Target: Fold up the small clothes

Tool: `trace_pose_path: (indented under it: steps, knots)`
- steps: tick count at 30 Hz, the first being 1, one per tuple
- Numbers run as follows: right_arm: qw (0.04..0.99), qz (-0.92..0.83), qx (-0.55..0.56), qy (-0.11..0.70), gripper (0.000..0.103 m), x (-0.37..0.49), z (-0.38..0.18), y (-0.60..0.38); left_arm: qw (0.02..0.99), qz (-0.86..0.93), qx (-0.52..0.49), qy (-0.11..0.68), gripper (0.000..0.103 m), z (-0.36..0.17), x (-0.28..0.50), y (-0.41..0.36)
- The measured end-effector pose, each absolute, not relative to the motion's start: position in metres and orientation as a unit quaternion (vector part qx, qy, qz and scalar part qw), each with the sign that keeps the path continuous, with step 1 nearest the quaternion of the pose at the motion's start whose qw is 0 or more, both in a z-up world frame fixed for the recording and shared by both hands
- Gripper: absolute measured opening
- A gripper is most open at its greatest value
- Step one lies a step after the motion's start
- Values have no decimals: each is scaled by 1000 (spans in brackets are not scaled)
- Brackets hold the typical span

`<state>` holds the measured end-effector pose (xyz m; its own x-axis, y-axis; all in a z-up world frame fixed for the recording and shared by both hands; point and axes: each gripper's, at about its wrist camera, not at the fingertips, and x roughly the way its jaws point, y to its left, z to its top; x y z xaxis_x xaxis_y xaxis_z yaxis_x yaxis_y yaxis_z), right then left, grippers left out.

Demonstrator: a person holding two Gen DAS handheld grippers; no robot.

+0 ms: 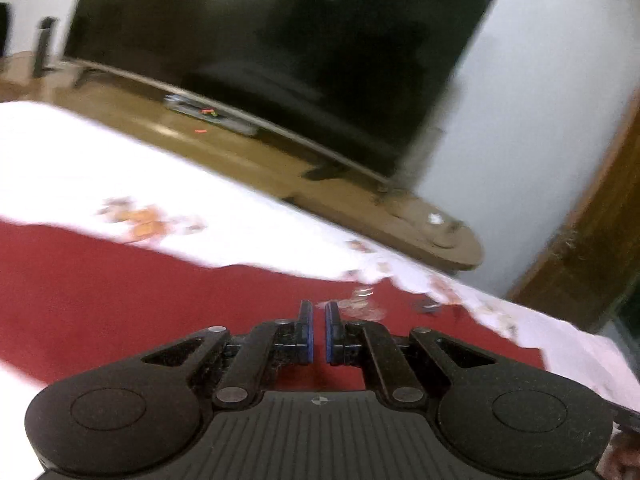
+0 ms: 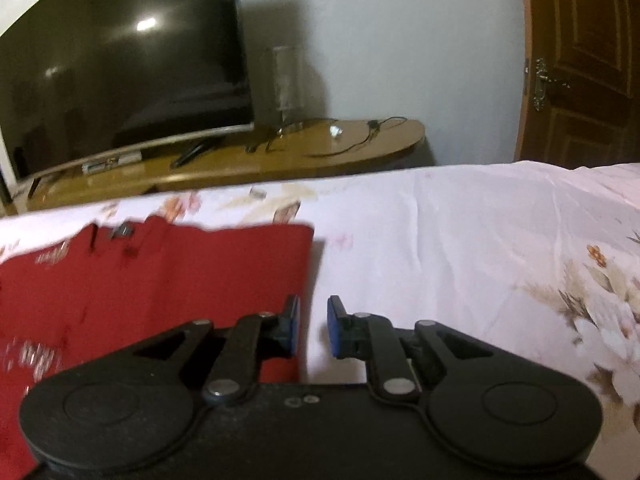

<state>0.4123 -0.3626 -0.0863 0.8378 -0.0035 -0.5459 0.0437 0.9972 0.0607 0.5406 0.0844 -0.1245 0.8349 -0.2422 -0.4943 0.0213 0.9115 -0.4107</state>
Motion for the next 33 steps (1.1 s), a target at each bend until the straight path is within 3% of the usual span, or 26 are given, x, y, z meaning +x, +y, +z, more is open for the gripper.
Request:
trace_pose_path:
  steps: [6,9,10,13,18,19,22,26,30,32,33]
  knots:
    - [962,30,35,270,16,463,-96,-349,918,-114,-120,359,3,-164,583,25]
    - [951,-7,-3,309,14,489,-117,-348,914,-109,-167,352,3,-175,582,40]
    - [952,-32,1,303,29,492,-119,-356,915,-97,-168,354,3,-171,581,42]
    - [948,-45,30,313,24,489,-110,-369,930,-82,-117,340,3,-164,568,34]
    - [966,7,-1,258,22,445,-98,-344,935,-76,-106,331,3,-171,562,33]
    - [955,6,-29,294,28,449,-111,-336,935,-73,-101,332,3,-170,562,33]
    - [946,-10,-28,322,27,452,-115,-334,933,-70,-105,336,3,-165,561,35]
    - [959,-13,4,282,30,425,-89,-335,937,-33,-134,320,3,-151,528,66]
    - [960,-14,13,280,30,382,-87,-346,941,20,-175,289,4,-144,472,148]
    - [956,-29,15,291,30,363,-90,-351,934,66,-207,283,17,-146,448,199]
    - [953,-40,25,298,30,350,-93,-357,928,92,-225,282,55,-148,438,224]
